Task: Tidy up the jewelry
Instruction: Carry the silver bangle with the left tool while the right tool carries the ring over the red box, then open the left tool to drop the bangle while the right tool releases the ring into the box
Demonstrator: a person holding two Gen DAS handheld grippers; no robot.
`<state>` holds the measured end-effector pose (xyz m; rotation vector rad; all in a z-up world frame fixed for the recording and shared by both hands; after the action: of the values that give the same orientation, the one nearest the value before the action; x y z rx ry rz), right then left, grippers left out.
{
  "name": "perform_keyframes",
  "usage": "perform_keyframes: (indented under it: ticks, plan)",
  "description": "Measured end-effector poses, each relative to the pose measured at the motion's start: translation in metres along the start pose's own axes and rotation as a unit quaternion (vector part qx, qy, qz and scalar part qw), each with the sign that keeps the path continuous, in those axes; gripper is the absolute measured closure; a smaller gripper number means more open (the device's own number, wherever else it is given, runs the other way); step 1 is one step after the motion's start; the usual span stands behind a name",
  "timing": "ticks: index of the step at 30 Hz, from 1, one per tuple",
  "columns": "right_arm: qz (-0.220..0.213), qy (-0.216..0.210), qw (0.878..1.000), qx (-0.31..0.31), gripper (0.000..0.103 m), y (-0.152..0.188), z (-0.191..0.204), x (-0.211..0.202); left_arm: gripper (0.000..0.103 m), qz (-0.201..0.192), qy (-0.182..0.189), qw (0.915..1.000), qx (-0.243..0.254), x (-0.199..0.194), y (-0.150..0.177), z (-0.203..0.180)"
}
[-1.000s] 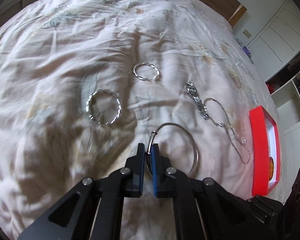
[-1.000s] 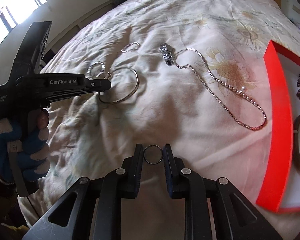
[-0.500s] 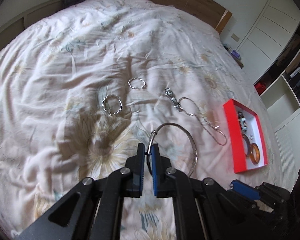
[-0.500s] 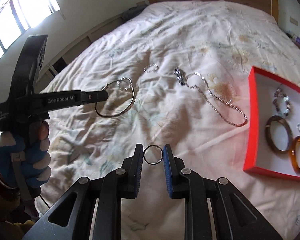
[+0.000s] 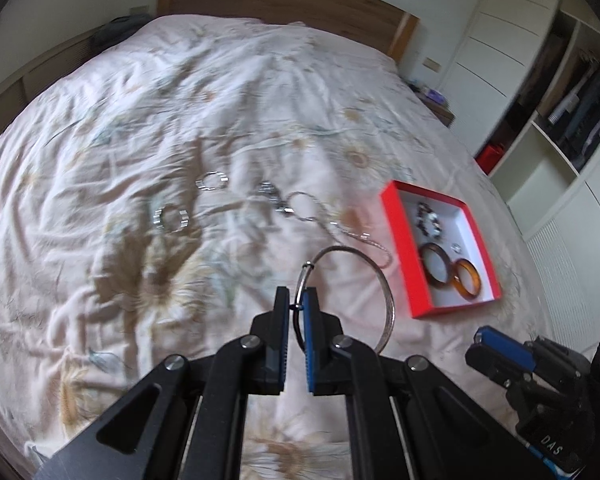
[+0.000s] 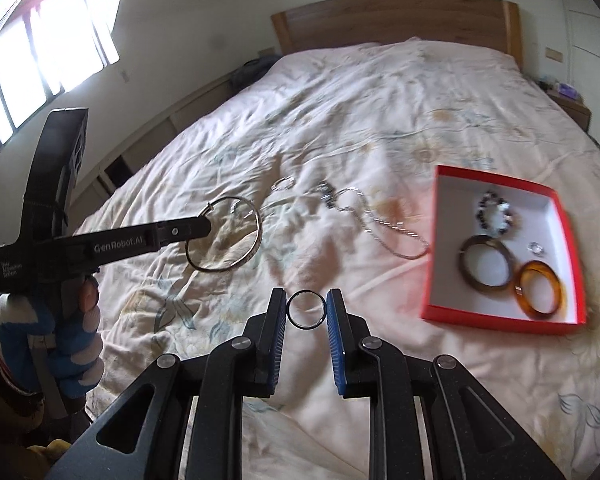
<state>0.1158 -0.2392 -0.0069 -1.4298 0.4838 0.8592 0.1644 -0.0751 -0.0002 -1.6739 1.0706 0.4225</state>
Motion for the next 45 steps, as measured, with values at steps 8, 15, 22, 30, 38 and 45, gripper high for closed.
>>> perform_keyframes:
  ticks: [8, 15, 22, 30, 38, 45]
  plan:
    - [-0.009, 0.032, 0.998, 0.053, 0.083, 0.008, -0.065, -0.009, 0.097, 0.026, 0.021, 0.9977, 0.059, 0.033, -0.004, -0.068]
    - [0.003, 0.072, 0.994, 0.087, 0.083, 0.008, -0.139, 0.008, 0.097, 0.056, 0.020, 0.9914, 0.117, 0.091, -0.015, -0.126]
    - [0.023, 0.099, 0.990, 0.097, 0.083, -0.002, -0.197, 0.043, 0.097, 0.080, 0.002, 0.9848, 0.154, 0.161, -0.033, -0.160]
    - [0.064, 0.103, 0.989, 0.085, 0.083, -0.003, -0.225, 0.096, 0.097, 0.109, -0.022, 0.9801, 0.164, 0.228, -0.035, -0.161]
    - [0.090, 0.107, 0.988, 0.069, 0.083, 0.005, -0.229, 0.125, 0.097, 0.122, -0.040, 0.9780, 0.165, 0.258, -0.027, -0.149]
    - [0.103, 0.130, 0.985, 0.043, 0.082, 0.011, -0.227, 0.129, 0.097, 0.129, -0.045, 0.9761, 0.169, 0.265, -0.021, -0.146]
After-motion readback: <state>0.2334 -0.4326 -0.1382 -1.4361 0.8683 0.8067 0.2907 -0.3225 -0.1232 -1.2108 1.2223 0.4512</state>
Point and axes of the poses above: each gripper's, at about its wrist camera, not at the fingertips, and x roughly the way its jaws point, z to its left, y to its underside, the point moved 6 cm from there along x, roughly the way its jaws point, and after that the axes turned 11 degrees about y, right-handed, at the moved point
